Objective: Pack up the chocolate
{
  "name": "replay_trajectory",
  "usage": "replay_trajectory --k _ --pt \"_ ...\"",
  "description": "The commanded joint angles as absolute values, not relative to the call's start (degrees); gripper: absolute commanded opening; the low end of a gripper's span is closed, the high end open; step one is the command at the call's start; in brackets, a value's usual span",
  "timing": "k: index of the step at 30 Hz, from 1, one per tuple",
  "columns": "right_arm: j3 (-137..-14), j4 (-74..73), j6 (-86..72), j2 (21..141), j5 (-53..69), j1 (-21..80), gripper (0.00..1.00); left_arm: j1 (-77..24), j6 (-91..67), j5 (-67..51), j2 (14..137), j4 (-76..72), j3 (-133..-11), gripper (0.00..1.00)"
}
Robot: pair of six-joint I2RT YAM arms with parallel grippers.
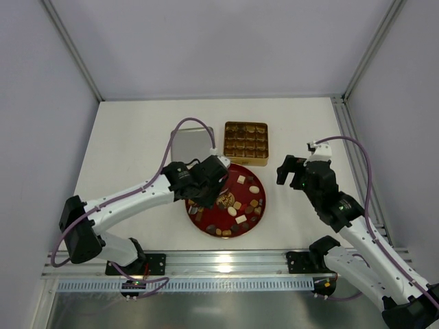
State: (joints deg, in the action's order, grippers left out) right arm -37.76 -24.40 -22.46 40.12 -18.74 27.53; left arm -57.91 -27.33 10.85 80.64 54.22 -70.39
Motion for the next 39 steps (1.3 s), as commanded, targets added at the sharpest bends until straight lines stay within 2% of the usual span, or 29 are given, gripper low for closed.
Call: replay_trajectory --k 1,28,32,39 --pt "-37.44 -22.32 -22.59 39.29 -19.25 27.60 1.00 -58.62 -28.30 10.55 81.30 51.77 -70.31 0.43" --pt "-36.65 -22.06 -22.94 38.67 -19.07 27.68 1.00 -59.33 -28.39 10.99 84.02 52.29 -70.22 0.38" --pt "-36.74 -22.15 -22.76 38.50 -19.25 27.60 1.00 -59.33 -28.30 10.72 84.55 52.03 -70.22 0.35" --pt "-37.18 -22.33 -22.50 38.58 -19.51 27.51 1.00 -59.33 -28.30 11.33 84.73 53.00 -71.19 0.24"
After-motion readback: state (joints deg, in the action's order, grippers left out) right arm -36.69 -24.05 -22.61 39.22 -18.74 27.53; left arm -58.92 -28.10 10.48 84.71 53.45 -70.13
